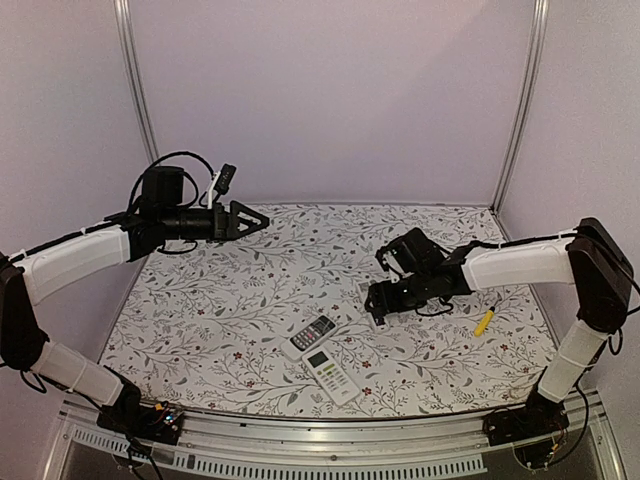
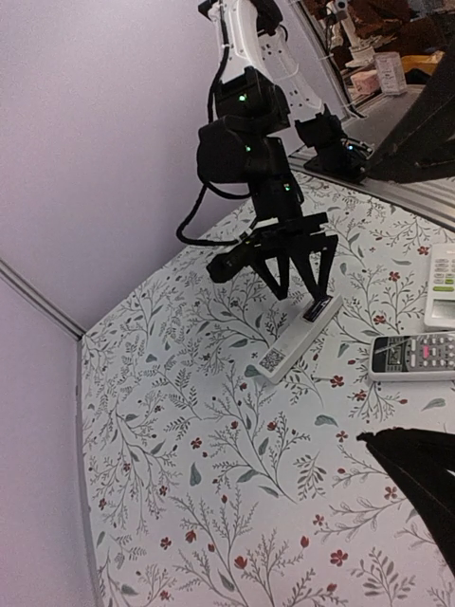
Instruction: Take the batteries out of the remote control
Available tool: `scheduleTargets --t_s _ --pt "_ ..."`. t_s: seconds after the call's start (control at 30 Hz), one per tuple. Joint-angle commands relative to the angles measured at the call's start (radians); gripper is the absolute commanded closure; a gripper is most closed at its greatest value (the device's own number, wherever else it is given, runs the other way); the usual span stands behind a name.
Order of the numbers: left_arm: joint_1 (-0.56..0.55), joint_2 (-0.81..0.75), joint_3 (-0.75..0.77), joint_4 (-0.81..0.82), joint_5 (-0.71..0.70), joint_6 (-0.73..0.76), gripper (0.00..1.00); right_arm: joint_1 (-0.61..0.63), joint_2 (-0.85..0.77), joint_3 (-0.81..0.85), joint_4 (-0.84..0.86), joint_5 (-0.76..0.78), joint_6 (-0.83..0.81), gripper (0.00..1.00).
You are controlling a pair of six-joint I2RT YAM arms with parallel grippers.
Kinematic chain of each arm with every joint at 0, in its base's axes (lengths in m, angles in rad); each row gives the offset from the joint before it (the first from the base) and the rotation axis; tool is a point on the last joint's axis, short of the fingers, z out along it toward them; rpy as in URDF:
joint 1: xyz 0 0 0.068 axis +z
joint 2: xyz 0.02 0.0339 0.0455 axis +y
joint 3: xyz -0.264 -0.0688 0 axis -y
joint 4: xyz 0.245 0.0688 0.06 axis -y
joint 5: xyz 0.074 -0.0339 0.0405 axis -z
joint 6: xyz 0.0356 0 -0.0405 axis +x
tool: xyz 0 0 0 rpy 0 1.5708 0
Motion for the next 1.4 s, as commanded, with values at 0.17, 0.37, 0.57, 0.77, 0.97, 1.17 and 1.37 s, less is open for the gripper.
scheduleTargets --t_s 0.17,0.37,0.57,0.77,0.97,1.17,1.37 --pt "0.005 0.006 0.005 -0.015 0.0 0.001 0.11 0.09 0.112 0.141 -0.104 0.205 0.021 0.3" --pt "0.004 0.002 0.005 -0.015 0.002 0.0 0.11 0.11 0.192 0.193 -0.149 0.271 0.009 0.35" --pt "0.004 0.001 0.006 -0.015 0.005 0.0 0.11 0.11 0.213 0.188 -0.144 0.264 0.001 0.41" --pt "0.004 0.002 0.005 -0.015 0.006 -0.001 0.11 0.111 0.218 0.159 -0.105 0.199 -0.043 0.58" --pt "0.003 0.004 0.005 -0.016 0.006 0.0 0.11 0.11 0.182 0.103 -0.074 0.159 -0.125 0.68" --pt "0.003 0.008 0.005 -0.015 0.005 -0.001 0.11 0.112 0.133 0.042 -0.037 0.065 -0.281 0.69" --pt "0.004 0.013 0.006 -0.015 0.001 0.002 0.11 0.113 0.107 0.025 -0.077 0.114 -0.357 0.64"
